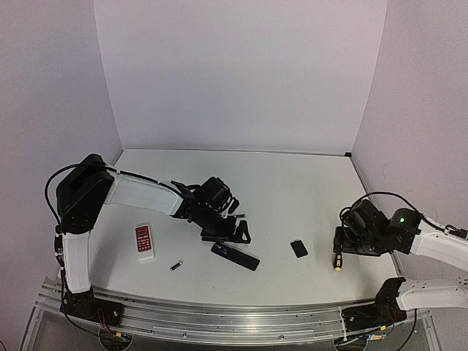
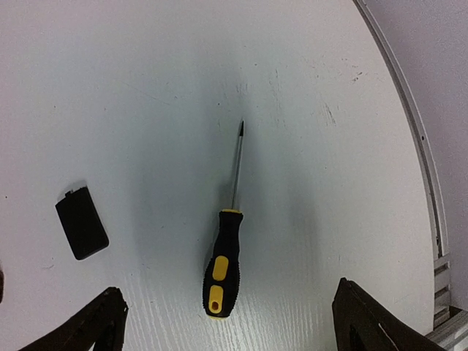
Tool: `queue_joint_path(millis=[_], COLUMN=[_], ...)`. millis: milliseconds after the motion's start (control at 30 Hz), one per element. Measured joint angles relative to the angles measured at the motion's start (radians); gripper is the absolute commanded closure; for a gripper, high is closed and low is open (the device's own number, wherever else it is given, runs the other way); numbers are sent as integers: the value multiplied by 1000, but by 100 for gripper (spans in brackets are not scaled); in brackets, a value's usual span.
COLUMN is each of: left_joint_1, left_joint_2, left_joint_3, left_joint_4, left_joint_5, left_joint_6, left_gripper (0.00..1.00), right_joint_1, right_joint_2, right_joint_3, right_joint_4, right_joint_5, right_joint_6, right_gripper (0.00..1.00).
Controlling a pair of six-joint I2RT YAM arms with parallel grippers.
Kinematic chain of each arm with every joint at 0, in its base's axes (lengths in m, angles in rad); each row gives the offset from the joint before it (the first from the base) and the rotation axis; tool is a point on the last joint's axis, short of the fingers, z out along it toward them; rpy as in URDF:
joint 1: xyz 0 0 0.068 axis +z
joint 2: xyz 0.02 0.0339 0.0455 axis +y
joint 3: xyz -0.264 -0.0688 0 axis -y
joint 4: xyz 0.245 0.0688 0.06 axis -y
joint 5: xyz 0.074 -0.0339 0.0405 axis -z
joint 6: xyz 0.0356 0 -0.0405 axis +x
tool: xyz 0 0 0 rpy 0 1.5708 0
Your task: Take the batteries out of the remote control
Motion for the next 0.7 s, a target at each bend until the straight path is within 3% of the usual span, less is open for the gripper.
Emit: queue_joint_path(millis=[200,500,700], left_joint_1=[-1,-1,-3], left_joint_2=[-68,-71,-135], left_joint_3=[-98,-101,-97], left_joint_4=[19,31,-20], left_joint_5=[1,-10,-122], left_joint_6=[-20,-24,-40], left_gripper=[0,0,0], right_joint_1=[0,-3,-67], right_joint_2=[0,29,110], right_joint_3=[0,0,0], right_joint_4=[-3,-7,-11], right_joint_5=[2,8,-41], right_joint_6=[0,-8,21], right_gripper=[7,7,9])
